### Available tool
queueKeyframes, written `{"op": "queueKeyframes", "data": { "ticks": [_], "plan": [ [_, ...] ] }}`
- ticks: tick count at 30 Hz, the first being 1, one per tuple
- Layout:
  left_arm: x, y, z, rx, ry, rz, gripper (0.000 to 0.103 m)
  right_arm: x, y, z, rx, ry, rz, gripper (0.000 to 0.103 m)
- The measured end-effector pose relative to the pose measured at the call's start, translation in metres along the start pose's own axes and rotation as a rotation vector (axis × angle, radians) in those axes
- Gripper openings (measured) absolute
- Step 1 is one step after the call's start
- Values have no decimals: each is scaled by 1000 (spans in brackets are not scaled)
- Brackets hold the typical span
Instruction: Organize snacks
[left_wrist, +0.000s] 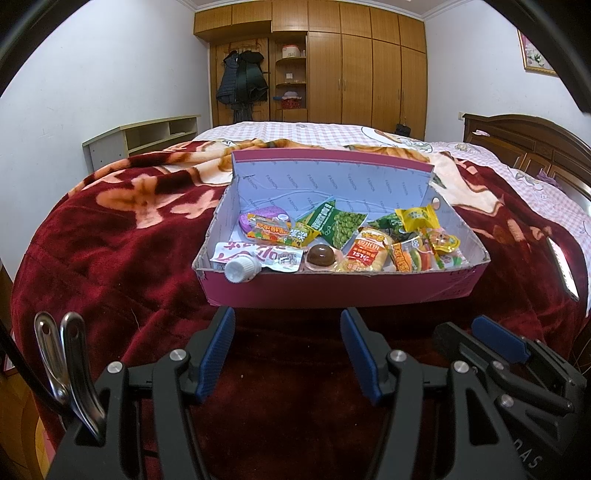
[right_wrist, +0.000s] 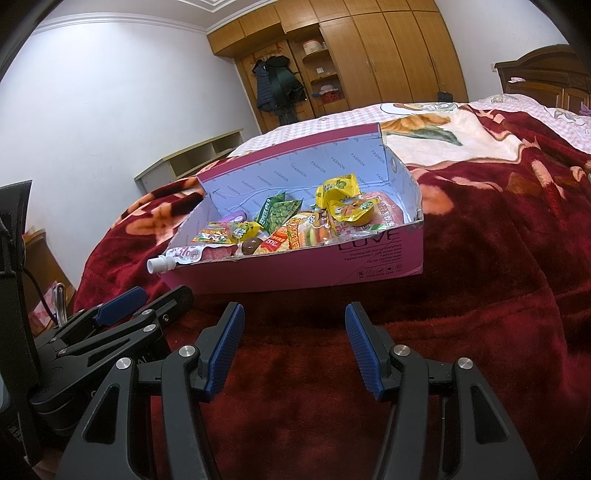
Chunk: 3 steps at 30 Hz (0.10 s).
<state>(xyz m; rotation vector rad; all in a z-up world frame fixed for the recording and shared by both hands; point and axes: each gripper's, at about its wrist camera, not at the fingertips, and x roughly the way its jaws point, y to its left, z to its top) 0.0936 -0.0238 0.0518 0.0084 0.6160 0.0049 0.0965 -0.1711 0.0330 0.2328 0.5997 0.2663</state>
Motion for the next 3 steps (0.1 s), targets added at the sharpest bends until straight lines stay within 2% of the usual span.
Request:
{"op": "queueKeyframes", "data": {
  "ticks": [3],
  "plan": [
    [0,-1,1,1,7,7,63,0,0,0,1,1,1,58]
  ]
}}
